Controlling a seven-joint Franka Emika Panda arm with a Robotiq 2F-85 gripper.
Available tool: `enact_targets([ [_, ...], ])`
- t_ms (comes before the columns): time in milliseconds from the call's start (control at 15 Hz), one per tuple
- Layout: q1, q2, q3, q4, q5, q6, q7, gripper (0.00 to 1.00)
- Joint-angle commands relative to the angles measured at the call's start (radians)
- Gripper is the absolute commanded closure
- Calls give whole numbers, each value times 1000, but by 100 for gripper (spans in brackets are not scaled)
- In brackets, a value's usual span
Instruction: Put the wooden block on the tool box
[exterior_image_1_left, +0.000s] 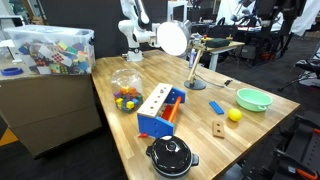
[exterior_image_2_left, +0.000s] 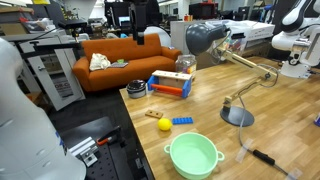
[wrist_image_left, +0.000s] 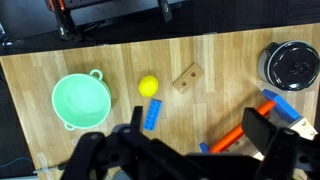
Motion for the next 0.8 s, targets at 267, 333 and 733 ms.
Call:
enact_targets([
  [267, 0, 0, 0, 2, 0, -2, 0, 0],
  [333, 0, 0, 0, 2, 0, -2, 0, 0],
  [733, -4, 23, 1, 10, 2, 14, 4, 0],
])
